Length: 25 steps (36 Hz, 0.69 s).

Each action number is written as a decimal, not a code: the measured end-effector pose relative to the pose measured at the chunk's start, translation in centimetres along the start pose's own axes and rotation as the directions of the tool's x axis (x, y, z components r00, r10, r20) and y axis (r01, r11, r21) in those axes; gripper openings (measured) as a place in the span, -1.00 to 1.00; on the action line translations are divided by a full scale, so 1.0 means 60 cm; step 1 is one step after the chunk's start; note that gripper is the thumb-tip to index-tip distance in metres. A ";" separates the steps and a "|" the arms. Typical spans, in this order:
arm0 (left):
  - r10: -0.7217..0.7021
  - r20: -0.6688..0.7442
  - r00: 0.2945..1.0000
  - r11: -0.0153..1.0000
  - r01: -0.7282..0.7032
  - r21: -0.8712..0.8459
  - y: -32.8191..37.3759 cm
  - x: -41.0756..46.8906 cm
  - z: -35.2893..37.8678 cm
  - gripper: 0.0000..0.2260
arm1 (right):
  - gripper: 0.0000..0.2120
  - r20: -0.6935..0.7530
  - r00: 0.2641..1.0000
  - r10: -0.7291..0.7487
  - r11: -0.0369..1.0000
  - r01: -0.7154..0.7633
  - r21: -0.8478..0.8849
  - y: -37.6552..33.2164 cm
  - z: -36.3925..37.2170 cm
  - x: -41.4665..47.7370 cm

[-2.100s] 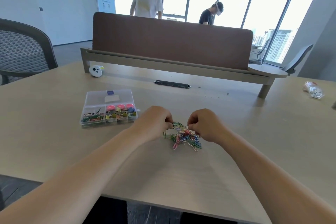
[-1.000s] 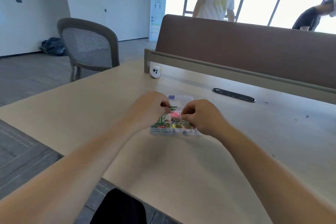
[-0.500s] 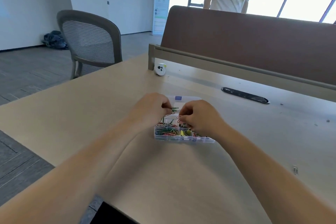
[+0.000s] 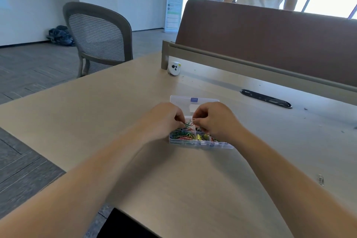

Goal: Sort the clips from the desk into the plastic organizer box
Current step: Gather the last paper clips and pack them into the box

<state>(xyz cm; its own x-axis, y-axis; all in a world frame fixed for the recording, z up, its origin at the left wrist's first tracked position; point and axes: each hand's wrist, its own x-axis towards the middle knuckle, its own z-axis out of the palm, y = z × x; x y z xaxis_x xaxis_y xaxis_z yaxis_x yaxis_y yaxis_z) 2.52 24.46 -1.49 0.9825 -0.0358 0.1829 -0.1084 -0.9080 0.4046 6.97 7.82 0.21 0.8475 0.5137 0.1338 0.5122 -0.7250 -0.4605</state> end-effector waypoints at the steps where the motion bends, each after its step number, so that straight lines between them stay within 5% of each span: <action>1: 0.009 0.003 1.000 1.000 -0.009 0.011 0.001 0.000 0.000 -0.87 | -0.94 0.000 1.000 0.001 1.000 -0.001 0.001 -0.001 0.000 0.000; 25: 0.069 -0.021 0.997 0.994 -0.067 0.086 -0.007 0.008 0.016 -0.87 | -0.95 -0.012 1.000 0.011 1.000 -0.011 0.015 0.007 0.003 -0.002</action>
<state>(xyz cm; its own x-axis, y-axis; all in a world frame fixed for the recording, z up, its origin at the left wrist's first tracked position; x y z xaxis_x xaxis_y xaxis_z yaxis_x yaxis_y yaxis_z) 3.15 24.44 -2.43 0.9693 -0.0895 0.2291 -0.1604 -0.9361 0.3130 7.06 7.54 -0.15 0.8548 0.4999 0.1393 0.5006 -0.7239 -0.4747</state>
